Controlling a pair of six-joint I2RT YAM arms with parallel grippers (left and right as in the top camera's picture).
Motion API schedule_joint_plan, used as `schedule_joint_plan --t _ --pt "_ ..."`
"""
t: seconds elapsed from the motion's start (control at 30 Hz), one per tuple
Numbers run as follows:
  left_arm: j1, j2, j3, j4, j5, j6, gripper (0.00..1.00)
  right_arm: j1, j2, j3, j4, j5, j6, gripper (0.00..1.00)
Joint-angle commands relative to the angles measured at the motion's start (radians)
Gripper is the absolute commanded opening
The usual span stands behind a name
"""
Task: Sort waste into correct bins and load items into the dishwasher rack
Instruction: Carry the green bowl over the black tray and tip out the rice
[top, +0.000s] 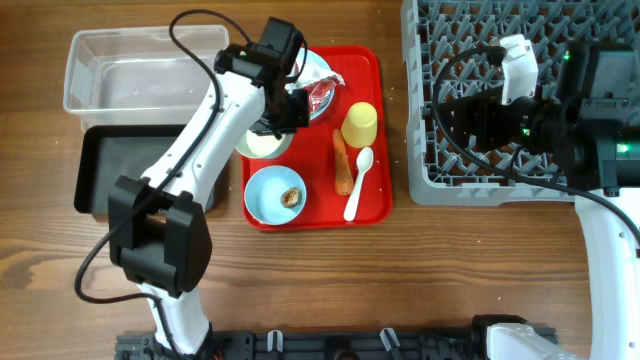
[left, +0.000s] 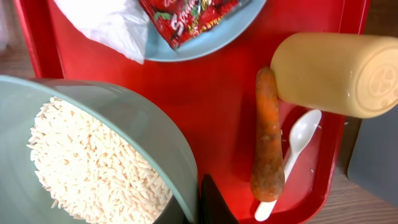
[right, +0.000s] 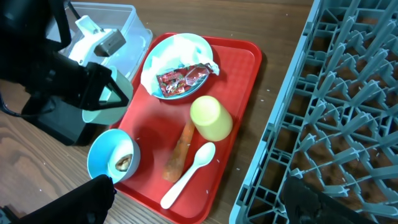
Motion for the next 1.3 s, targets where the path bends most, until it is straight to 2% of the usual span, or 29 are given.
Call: schedule_joint_plan --t 0.0,0.2,0.3,0.43,0.53,0.7,0.83,0.97,1.1,1.27 --pt "0.037 -0.045 0.033 -0.039 0.016 -0.01 0.04 0.004 0.012 0.019 -0.003 0.005 0.007 0.9" --pt "0.183 -0.177 0.053 -0.195 -0.058 -0.001 0.04 0.004 0.012 0.019 -0.004 0.005 0.008 0.9" --pt "0.302 -0.191 0.053 -0.27 -0.064 0.06 0.04 0.004 0.012 0.019 -0.003 0.005 0.007 0.9" --pt "0.459 -0.187 -0.011 -0.267 -0.035 0.113 0.04 0.004 0.012 0.019 -0.007 0.005 0.007 0.9" --pt "0.62 -0.187 -0.092 -0.205 0.194 0.222 0.04 0.004 0.012 0.019 -0.002 0.005 0.008 0.9" --pt "0.799 -0.185 -0.232 -0.061 0.526 0.393 0.04 0.004 0.012 0.019 0.011 0.005 0.007 0.9" --pt "0.895 -0.181 -0.335 0.019 0.609 0.394 0.04 0.004 0.012 0.019 0.011 0.005 0.008 0.9" --pt "0.958 -0.177 -0.388 0.042 0.699 0.472 0.04 0.004 0.012 0.019 0.011 0.005 0.008 0.9" --pt "1.012 -0.159 -0.389 0.068 0.779 0.473 0.04 0.004 0.012 0.019 0.009 0.005 0.021 0.9" --pt "1.095 -0.145 -0.389 0.095 0.957 0.498 0.04 0.004 0.012 0.019 0.003 0.005 0.034 0.9"
